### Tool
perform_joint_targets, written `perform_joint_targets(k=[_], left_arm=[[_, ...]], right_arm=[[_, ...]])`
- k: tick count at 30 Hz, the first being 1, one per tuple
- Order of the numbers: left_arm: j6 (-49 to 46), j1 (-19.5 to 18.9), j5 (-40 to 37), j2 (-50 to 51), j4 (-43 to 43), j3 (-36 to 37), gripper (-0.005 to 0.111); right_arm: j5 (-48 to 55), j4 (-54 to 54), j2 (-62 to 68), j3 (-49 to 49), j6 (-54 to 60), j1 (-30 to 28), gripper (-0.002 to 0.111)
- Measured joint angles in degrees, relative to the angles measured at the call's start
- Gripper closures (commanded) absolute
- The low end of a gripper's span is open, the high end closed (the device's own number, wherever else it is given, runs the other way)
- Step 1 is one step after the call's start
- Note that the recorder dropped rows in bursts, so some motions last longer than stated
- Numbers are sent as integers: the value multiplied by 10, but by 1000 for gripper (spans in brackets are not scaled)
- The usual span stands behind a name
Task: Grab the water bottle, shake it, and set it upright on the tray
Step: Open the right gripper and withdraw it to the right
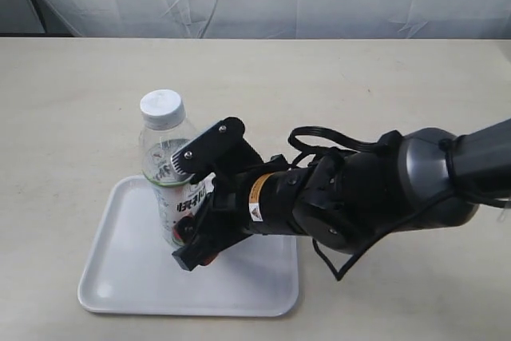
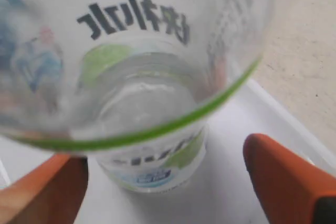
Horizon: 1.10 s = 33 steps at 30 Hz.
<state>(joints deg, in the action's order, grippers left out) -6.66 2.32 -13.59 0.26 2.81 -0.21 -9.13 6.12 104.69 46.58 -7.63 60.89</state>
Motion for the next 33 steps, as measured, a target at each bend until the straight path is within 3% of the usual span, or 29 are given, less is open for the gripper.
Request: perform_joint_targets(k=[5,7,12,15,20,26,33], left_arm=[[0,0,0,0,0,0,106],[0,0,0,0,0,0,106],[0,0,0,0,0,0,106],[0,0,0,0,0,0,106],[0,0,0,0,0,0,106],[0,0,0,0,0,0,106],[0,0,0,0,0,0,106]], right_arm=[[49,-2,-27,0,0,9,30],[80,-2,-38,0,0,13,37],[197,-8,-70,0,0,16,74],[263,-23,-94,0,0,16,107],[345,-39,-145,-1,-20,16,108],[412,-16,-244,-2,-137,16,108],[592,205,-363,-3,-424,16,108]])
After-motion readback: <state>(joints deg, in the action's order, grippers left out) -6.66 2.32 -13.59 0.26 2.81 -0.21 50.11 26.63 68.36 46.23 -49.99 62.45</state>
